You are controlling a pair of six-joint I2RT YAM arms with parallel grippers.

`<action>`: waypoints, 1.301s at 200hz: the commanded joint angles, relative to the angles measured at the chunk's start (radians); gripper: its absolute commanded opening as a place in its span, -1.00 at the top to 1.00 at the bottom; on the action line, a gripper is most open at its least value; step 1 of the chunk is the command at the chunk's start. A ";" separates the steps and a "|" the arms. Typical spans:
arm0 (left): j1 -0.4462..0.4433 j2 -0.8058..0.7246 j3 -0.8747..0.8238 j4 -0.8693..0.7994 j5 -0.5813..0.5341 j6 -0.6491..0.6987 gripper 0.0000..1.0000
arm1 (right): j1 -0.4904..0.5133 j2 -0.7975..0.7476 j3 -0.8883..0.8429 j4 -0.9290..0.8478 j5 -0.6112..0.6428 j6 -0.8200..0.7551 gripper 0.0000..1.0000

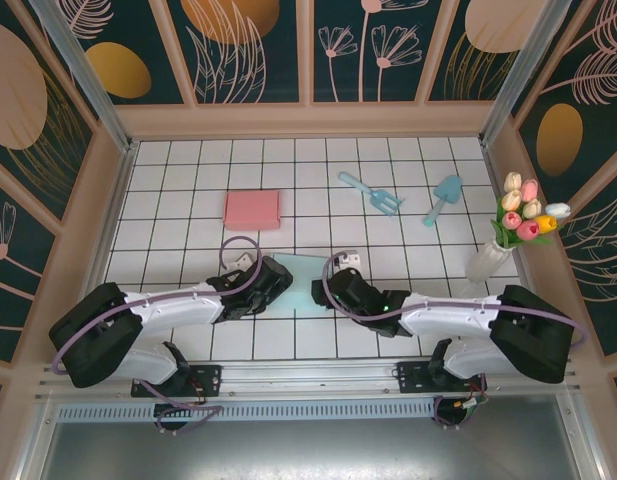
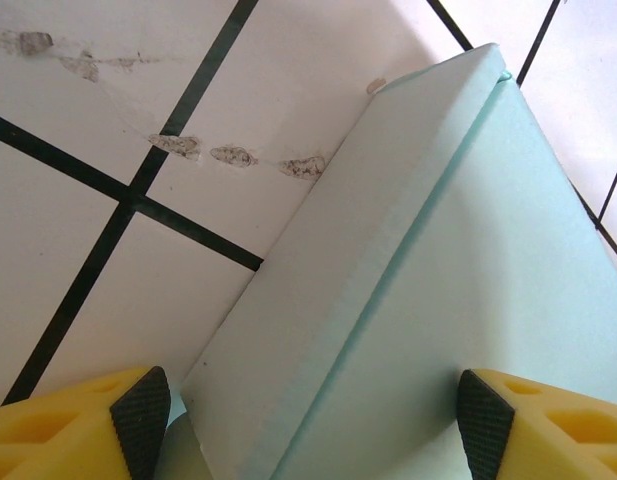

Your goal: Fold the paper box

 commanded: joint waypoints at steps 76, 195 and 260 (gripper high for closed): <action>0.003 0.031 -0.025 -0.076 -0.016 -0.009 -0.53 | 0.105 0.000 -0.099 0.033 -0.007 0.157 -0.16; 0.003 0.031 -0.024 -0.075 -0.014 -0.006 -0.53 | 0.118 0.024 -0.074 0.140 -0.094 0.119 0.10; 0.003 0.033 -0.025 -0.075 -0.015 -0.008 -0.53 | 0.127 0.026 -0.066 0.145 -0.082 0.089 0.27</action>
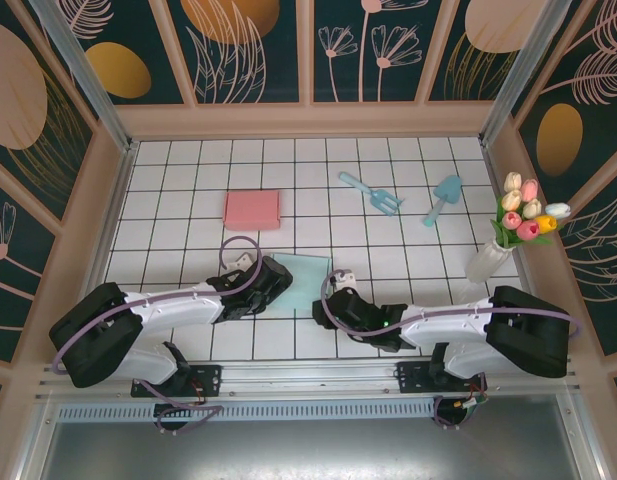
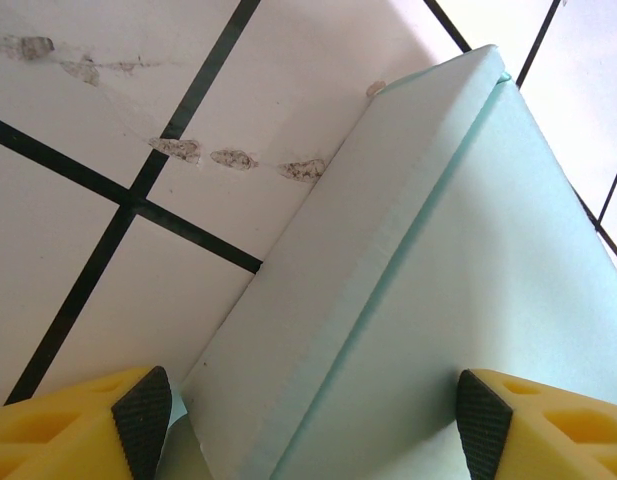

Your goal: Fold the paper box

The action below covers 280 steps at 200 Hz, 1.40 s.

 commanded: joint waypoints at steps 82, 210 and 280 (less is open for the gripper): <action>0.003 0.040 -0.022 -0.074 -0.010 -0.007 -0.52 | 0.045 0.026 0.022 0.066 0.053 -0.084 0.28; 0.002 0.051 -0.014 -0.080 -0.007 0.000 -0.52 | 0.058 0.136 -0.108 0.312 0.209 -0.220 0.41; 0.002 0.077 -0.013 -0.063 0.004 0.003 -0.51 | 0.060 0.171 -0.164 0.467 0.299 -0.355 0.37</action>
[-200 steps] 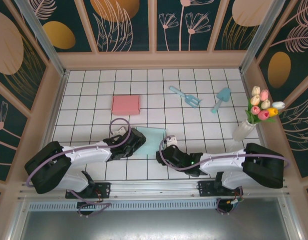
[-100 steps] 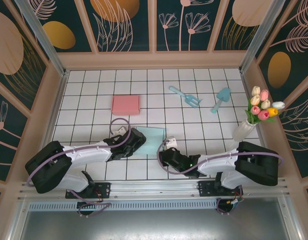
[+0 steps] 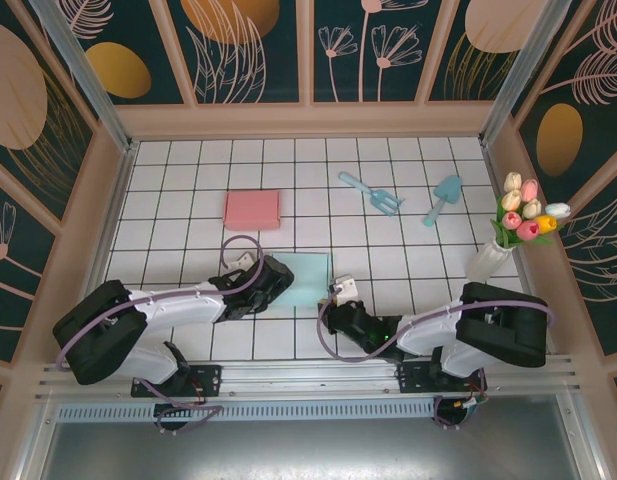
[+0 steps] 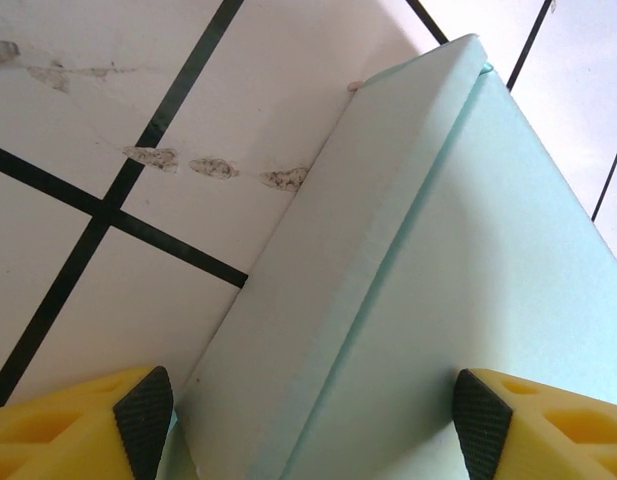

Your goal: Fold the paper box

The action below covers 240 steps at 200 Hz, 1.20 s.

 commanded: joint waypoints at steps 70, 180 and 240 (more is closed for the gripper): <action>0.002 0.089 -0.003 -0.081 0.033 0.012 -0.51 | 0.005 0.256 0.066 0.161 0.110 -0.130 0.35; 0.003 0.071 0.004 -0.090 0.018 0.013 -0.51 | -0.015 0.072 0.064 0.014 0.038 -0.033 0.03; 0.003 -0.005 0.040 -0.099 -0.030 0.036 -0.57 | -0.014 -0.218 0.062 -0.303 0.036 0.074 0.02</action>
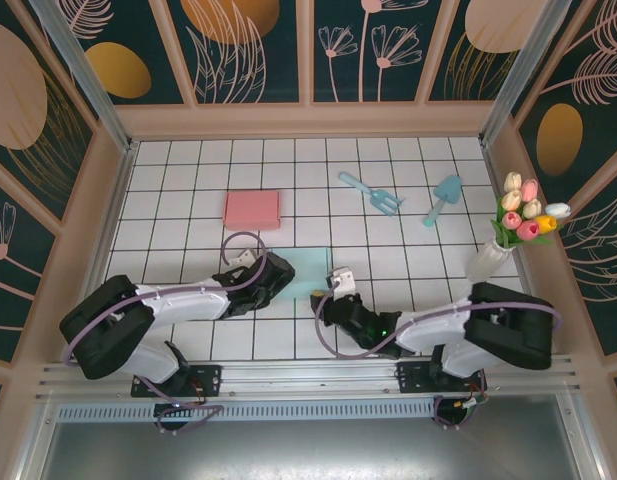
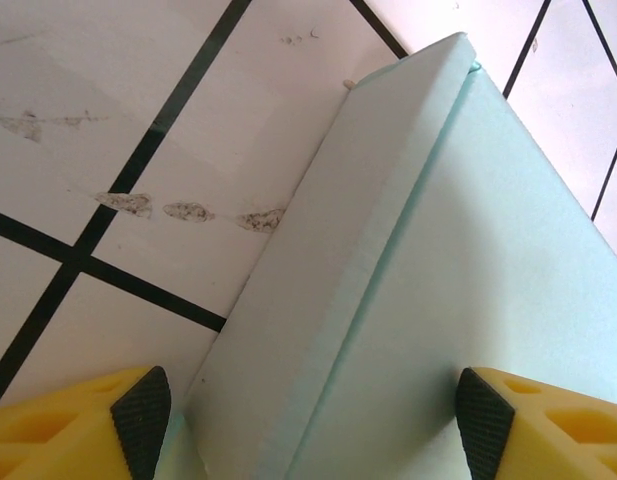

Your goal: Fold the paper box

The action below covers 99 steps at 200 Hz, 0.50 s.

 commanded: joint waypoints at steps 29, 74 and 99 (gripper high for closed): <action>-0.006 -0.122 0.055 -0.146 -0.083 0.072 -0.62 | -0.003 -0.230 0.027 -0.414 0.043 0.156 0.02; -0.004 -0.267 0.084 -0.051 -0.271 0.393 -0.73 | -0.003 -0.420 -0.001 -0.539 0.016 0.194 0.02; 0.037 -0.310 0.019 0.192 -0.197 0.779 -0.78 | -0.004 -0.505 -0.028 -0.551 -0.021 0.208 0.02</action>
